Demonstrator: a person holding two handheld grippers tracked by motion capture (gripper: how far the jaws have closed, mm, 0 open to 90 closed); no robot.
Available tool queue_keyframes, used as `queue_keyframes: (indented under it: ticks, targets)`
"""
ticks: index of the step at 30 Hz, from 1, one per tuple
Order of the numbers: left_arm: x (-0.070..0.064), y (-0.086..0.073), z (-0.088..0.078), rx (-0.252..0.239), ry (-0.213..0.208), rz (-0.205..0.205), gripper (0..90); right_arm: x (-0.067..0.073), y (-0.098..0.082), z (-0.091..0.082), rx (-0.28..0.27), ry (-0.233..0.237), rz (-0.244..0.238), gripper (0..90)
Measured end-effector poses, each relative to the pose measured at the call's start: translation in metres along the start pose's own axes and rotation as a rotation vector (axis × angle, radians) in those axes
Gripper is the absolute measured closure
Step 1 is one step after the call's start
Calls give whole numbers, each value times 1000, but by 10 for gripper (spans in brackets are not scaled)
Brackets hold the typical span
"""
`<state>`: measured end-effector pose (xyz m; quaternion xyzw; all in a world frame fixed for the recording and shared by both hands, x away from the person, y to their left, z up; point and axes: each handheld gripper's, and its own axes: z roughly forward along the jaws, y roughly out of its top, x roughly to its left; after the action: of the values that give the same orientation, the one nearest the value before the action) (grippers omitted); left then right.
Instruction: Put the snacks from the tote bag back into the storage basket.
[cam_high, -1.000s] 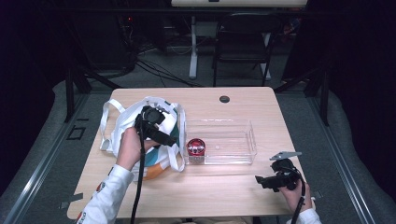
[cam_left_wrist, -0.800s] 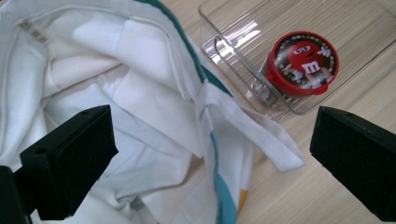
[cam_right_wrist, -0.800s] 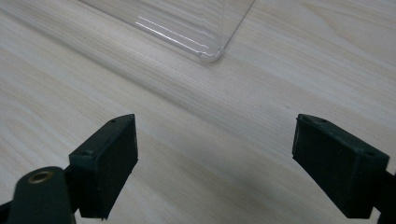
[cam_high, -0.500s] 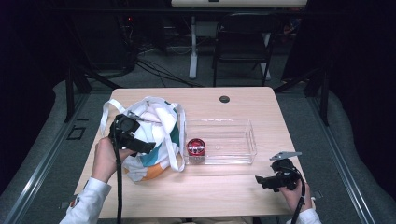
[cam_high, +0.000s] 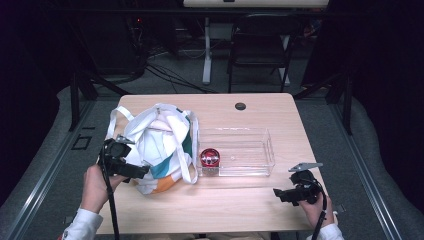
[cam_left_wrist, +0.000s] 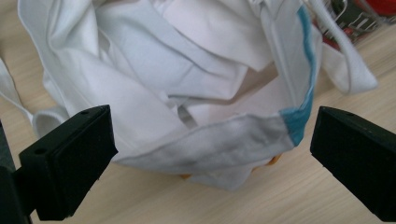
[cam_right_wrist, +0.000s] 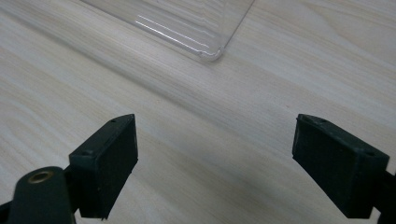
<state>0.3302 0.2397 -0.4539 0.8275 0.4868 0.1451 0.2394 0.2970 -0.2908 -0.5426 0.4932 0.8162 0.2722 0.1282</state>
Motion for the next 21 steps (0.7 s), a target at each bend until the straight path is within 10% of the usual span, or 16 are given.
queue_keyframes:
  ticks: [21]
  targets:
    - [16, -60, 21, 42, -21, -99, 0, 1, 0, 2, 1, 5, 4, 140]
